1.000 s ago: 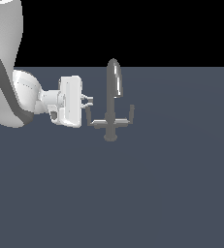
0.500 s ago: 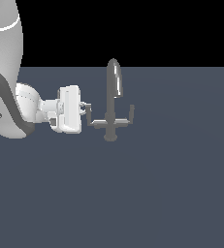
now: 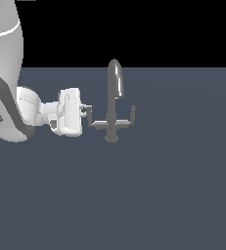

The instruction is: Turn on the faucet by rotating a designated handle.

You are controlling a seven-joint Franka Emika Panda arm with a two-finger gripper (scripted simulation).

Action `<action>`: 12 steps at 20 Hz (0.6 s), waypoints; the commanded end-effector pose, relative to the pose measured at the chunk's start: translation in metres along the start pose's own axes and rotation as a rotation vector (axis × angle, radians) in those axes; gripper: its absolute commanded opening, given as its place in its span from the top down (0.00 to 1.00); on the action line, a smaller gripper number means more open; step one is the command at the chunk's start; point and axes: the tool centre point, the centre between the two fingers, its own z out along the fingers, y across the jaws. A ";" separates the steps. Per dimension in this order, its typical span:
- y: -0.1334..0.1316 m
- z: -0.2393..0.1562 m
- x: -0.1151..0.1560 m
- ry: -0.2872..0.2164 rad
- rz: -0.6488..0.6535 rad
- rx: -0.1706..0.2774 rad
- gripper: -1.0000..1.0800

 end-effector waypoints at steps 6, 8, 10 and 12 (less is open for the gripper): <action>0.006 0.001 0.013 0.000 0.000 0.000 1.00; 0.008 0.001 0.017 0.000 0.000 0.000 1.00; 0.010 0.001 0.021 0.000 0.000 0.000 1.00; 0.012 0.002 0.026 0.000 0.000 0.000 1.00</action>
